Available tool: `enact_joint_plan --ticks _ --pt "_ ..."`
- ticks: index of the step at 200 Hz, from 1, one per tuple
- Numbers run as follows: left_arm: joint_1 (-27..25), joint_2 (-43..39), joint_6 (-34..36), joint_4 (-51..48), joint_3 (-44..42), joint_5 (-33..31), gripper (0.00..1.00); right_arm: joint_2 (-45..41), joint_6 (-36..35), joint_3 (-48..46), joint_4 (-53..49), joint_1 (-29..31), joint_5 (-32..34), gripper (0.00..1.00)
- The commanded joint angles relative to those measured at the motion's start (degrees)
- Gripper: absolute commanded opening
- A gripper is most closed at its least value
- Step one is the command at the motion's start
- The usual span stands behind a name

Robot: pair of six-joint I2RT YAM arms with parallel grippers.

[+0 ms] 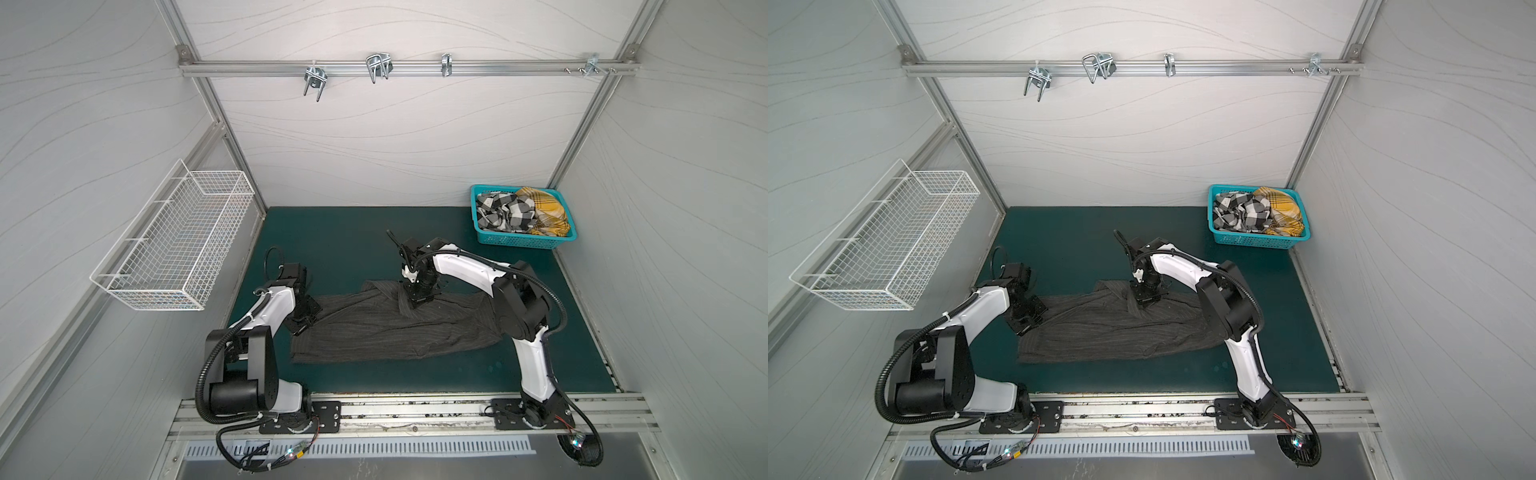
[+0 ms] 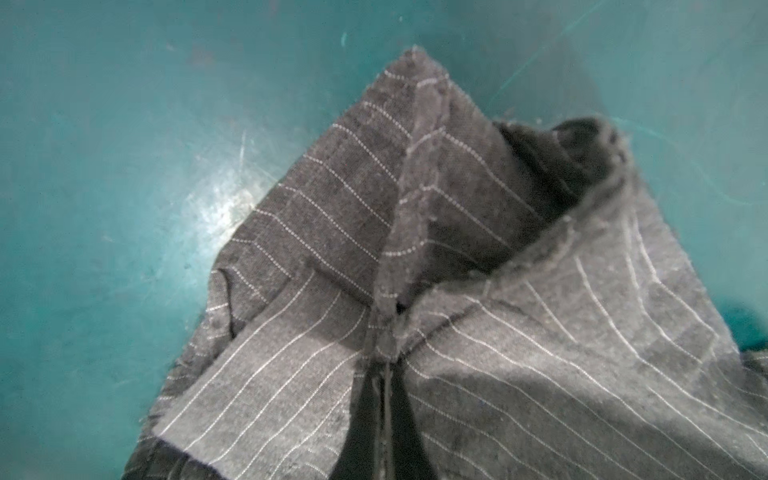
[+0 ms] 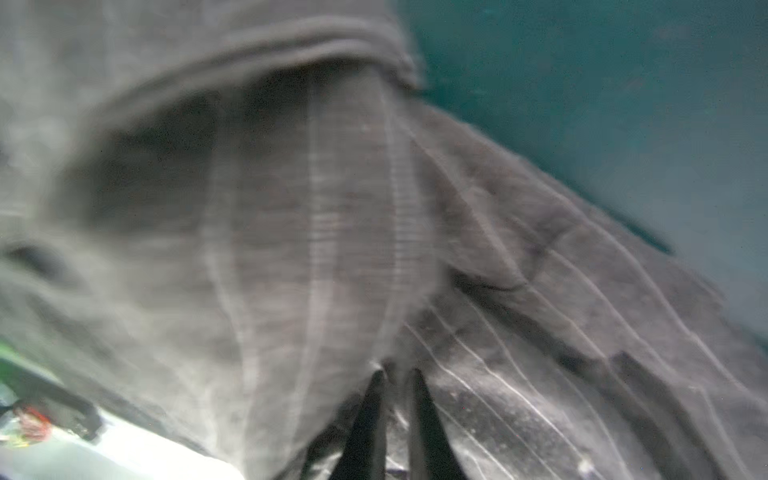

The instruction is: Fold and stack the long sleeve shirts

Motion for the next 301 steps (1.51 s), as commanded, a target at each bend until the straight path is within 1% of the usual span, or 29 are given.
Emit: enact_joint_plan --ticks 1,34,55,74,93,104,146,161,178,188,212,230,237,253,262,277,301 --pt "0.18 0.49 0.28 -0.08 1.35 -0.43 0.00 -0.71 -0.28 1.53 -3.15 -0.10 3.76 0.00" --pt "0.25 -0.57 -0.74 -2.20 3.57 -0.34 0.00 -5.87 0.60 1.91 -5.09 -0.38 6.62 0.00" --pt "0.26 -2.42 -1.55 -4.13 6.63 -0.72 0.00 -10.59 1.41 1.79 -6.34 -1.84 8.22 0.00" --pt "0.24 -2.98 -2.00 -6.51 10.53 -0.87 0.00 -14.86 2.28 1.64 -6.44 -4.92 8.71 0.00" --pt "0.21 -2.87 -2.87 -7.50 14.07 -0.31 0.00 -17.35 3.04 1.85 -5.50 -9.45 6.75 0.00" --pt "0.26 -2.20 -3.57 -7.48 16.15 0.25 0.00 -17.40 3.12 2.42 -4.73 -11.99 5.41 0.00" --pt "0.79 5.25 -5.75 -5.97 25.46 1.82 0.00 -11.05 4.16 10.69 -4.23 -19.74 1.49 0.00" --pt "2.23 9.90 -6.42 -5.35 28.25 3.22 0.00 -7.75 4.64 13.63 -3.84 -22.02 0.96 0.00" --pt "2.89 15.37 -5.99 -4.14 30.73 3.98 0.00 -3.69 5.17 17.06 -3.91 -24.69 -1.76 0.00" --pt "3.13 18.07 -5.66 -2.68 31.43 5.88 0.00 -1.60 5.33 18.82 -3.77 -25.78 -3.46 0.00" --pt "3.16 23.15 -5.30 -0.38 32.65 9.38 0.00 2.60 5.49 21.49 -3.47 -26.59 -6.77 0.00" --pt "3.16 25.64 -6.03 4.78 33.28 15.49 0.00 6.17 4.74 25.00 -5.14 -26.60 -7.15 0.00" --pt "2.88 26.05 -6.34 6.33 33.81 16.84 0.00 6.62 4.73 25.85 -5.49 -26.59 -7.08 0.00" --pt "1.92 26.35 -6.15 9.46 35.25 17.63 0.00 5.78 5.17 26.09 -3.93 -26.71 -6.86 0.00" --pt "1.22 26.91 -5.30 9.84 36.94 16.54 0.00 5.54 5.36 26.64 -3.37 -26.88 -6.30 0.00" --pt "0.37 29.66 -3.18 8.25 41.28 15.61 0.00 6.90 5.46 30.31 -5.08 -27.99 -4.65 0.00" --pt "0.04 34.16 -1.99 8.97 45.32 16.27 0.00 8.83 4.82 33.93 -5.92 -30.25 -5.17 0.00"
